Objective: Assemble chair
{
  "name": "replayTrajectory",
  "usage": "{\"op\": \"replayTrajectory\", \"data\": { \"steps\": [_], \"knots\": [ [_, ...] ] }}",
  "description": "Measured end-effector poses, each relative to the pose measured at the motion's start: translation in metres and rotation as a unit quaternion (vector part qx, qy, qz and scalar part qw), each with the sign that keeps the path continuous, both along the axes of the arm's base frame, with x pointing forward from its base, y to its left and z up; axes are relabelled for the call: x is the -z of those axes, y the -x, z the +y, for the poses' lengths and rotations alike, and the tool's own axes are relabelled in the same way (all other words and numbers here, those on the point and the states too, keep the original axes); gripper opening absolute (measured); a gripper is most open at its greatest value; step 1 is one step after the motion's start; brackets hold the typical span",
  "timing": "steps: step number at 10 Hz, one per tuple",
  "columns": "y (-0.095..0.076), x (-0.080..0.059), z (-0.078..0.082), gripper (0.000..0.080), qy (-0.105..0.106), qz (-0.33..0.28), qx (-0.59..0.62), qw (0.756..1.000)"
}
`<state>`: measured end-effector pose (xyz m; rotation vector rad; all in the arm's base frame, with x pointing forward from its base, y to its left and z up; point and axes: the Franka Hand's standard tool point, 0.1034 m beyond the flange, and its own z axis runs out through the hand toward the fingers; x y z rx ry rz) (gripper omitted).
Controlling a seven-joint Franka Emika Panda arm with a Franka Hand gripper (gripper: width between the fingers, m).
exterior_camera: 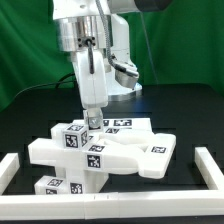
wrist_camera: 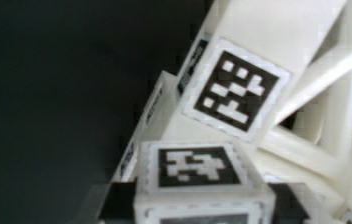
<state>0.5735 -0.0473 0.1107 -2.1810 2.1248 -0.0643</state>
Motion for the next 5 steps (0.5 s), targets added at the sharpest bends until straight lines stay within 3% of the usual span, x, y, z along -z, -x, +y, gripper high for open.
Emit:
{"op": "replayTrajectory", "data": {
  "steps": [2, 5],
  "knots": [
    [-0.0001, 0.0003, -0.0010, 0.0282, -0.009, 0.001, 0.061, 0.998],
    [-0.0016, -0.0002, -0.0052, 0.0282, -0.033, 0.000, 0.212, 0.977]
  ]
}}
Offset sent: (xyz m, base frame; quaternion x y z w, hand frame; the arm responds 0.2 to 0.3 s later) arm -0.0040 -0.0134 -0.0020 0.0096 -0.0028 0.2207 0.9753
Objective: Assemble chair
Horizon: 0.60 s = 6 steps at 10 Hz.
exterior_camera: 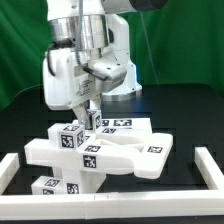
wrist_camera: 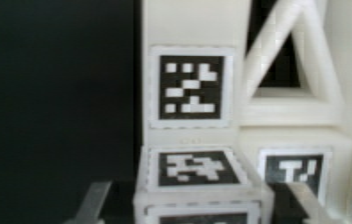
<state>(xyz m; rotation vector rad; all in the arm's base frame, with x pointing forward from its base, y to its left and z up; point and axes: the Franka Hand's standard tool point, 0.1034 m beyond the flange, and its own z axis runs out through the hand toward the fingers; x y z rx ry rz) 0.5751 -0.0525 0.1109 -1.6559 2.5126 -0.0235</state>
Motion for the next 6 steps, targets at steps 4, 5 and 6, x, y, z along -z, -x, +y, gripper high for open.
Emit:
{"op": "replayTrajectory", "data": {
  "steps": [4, 5, 6],
  "knots": [
    [-0.0061, -0.0005, 0.0061, 0.0282, -0.018, -0.008, 0.146, 0.989],
    [-0.0058, -0.0002, 0.0060, 0.0282, -0.016, -0.009, 0.131, 0.991],
    [-0.0057, 0.0003, 0.0063, 0.0282, -0.016, -0.008, 0.131, 0.991]
  ]
}}
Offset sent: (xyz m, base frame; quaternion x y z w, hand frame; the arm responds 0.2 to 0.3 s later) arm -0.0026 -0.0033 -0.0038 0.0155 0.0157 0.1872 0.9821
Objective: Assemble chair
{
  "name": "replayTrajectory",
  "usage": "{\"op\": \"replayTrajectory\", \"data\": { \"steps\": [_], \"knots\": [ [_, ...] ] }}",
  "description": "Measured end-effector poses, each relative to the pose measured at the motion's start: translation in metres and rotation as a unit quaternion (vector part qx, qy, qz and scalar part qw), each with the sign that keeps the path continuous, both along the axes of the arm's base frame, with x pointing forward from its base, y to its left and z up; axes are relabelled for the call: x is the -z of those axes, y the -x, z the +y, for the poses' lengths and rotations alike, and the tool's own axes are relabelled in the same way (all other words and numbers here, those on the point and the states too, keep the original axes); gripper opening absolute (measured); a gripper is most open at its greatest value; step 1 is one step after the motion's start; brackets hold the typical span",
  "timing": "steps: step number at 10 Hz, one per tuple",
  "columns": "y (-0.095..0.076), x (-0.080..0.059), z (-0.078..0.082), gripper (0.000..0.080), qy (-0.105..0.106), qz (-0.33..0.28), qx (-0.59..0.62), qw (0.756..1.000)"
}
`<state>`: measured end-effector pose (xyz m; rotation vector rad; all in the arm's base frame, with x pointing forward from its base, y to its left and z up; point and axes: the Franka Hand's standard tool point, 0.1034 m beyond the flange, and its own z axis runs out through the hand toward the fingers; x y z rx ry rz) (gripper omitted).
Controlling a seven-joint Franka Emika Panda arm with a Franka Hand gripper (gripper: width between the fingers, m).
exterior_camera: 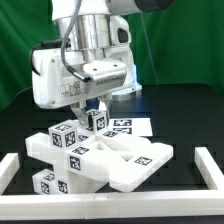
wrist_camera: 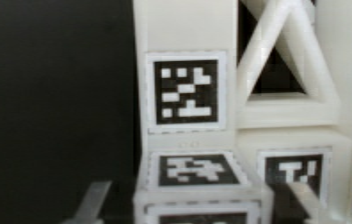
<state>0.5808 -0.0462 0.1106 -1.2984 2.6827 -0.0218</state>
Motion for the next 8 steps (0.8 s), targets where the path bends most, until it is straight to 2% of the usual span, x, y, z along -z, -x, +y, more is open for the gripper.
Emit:
{"op": "replayTrajectory", "data": {
  "steps": [1, 2, 3, 4, 6, 7, 8],
  "knots": [
    [0.000, 0.000, 0.000, 0.0468, 0.000, 0.000, -0.001, 1.000],
    [0.000, 0.001, 0.000, 0.0468, 0.001, 0.001, -0.002, 1.000],
    [0.000, 0.000, 0.000, 0.0611, 0.001, 0.000, -0.005, 1.000],
    [-0.001, -0.009, 0.000, 0.0640, -0.002, -0.007, -0.021, 1.000],
    [-0.001, -0.047, 0.000, 0.0648, -0.026, -0.029, -0.044, 0.998],
    [-0.002, -0.054, -0.002, 0.0648, -0.027, -0.035, -0.043, 0.998],
    [-0.002, -0.050, -0.001, 0.0649, -0.025, -0.032, -0.044, 0.998]
  ]
}}
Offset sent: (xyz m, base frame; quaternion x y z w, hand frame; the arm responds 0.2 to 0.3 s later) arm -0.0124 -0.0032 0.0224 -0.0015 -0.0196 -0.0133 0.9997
